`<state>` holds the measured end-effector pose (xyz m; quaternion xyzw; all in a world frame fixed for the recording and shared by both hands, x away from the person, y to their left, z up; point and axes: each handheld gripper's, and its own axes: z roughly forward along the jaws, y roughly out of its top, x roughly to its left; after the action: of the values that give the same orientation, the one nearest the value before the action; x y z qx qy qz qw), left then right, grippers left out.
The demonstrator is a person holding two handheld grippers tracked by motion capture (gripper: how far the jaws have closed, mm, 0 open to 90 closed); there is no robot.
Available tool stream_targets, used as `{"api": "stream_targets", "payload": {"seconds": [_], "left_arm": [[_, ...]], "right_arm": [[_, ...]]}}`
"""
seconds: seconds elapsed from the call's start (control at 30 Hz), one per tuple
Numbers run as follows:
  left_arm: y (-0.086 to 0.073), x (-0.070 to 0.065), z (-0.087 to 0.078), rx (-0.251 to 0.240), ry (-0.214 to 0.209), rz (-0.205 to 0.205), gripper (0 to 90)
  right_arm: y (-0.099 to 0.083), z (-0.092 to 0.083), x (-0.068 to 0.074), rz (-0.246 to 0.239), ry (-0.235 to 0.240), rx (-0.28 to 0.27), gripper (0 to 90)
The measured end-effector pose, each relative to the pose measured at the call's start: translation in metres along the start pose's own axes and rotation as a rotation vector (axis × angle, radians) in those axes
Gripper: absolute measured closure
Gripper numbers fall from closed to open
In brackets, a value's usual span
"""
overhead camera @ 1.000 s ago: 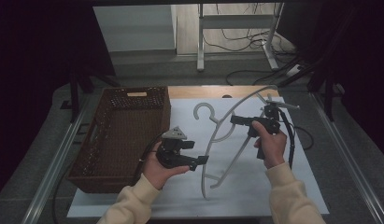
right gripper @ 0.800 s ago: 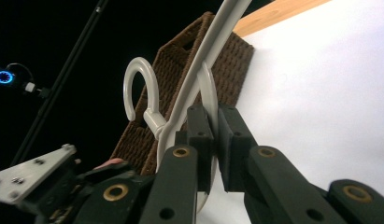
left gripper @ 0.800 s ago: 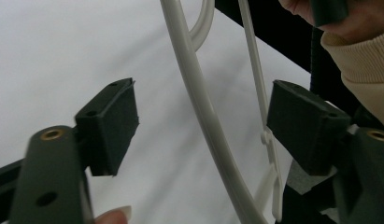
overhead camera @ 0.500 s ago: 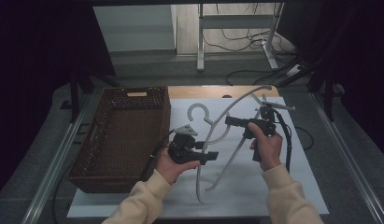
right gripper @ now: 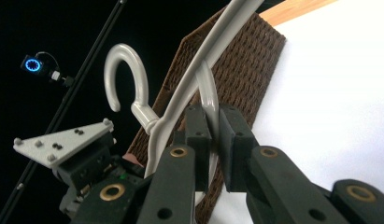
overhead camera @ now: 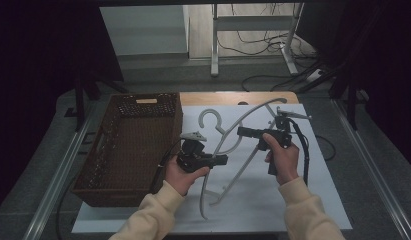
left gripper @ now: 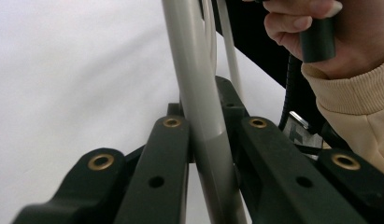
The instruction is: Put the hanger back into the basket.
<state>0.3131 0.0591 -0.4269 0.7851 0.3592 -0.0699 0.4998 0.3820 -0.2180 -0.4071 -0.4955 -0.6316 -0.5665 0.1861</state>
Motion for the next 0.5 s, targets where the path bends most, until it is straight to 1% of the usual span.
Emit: {"api": "stream_targets", "payload": {"seconds": [0.1,0.17,0.27,0.4,0.47,0.5], "left_arm": [[0.0000,0.0023,-0.0036,-0.024,-0.015,-0.015,86.6],[-0.0001,0.0022,-0.0052,-0.039,-0.011,-0.016,87.6],[0.0001,0.0030,-0.0071,-0.045,-0.014,-0.017,87.6],[-0.0002,0.0030,-0.0082,-0.050,-0.012,-0.010,87.6],[-0.0004,0.0030,-0.0085,-0.051,-0.006,-0.010,87.6],[-0.0005,0.0033,-0.0086,-0.052,-0.006,-0.010,87.6]], "right_arm": [[0.0000,0.0000,-0.0006,-0.007,0.002,0.012,81.1],[-0.0003,0.0007,-0.0009,-0.009,0.002,0.013,80.1],[-0.0005,0.0010,-0.0010,-0.018,-0.005,0.017,80.4],[-0.0008,0.0007,-0.0015,-0.018,-0.005,0.017,79.9],[-0.0004,-0.0008,-0.0014,-0.024,-0.001,0.008,75.3],[-0.0001,-0.0029,-0.0012,-0.025,0.008,0.000,70.7]]}}
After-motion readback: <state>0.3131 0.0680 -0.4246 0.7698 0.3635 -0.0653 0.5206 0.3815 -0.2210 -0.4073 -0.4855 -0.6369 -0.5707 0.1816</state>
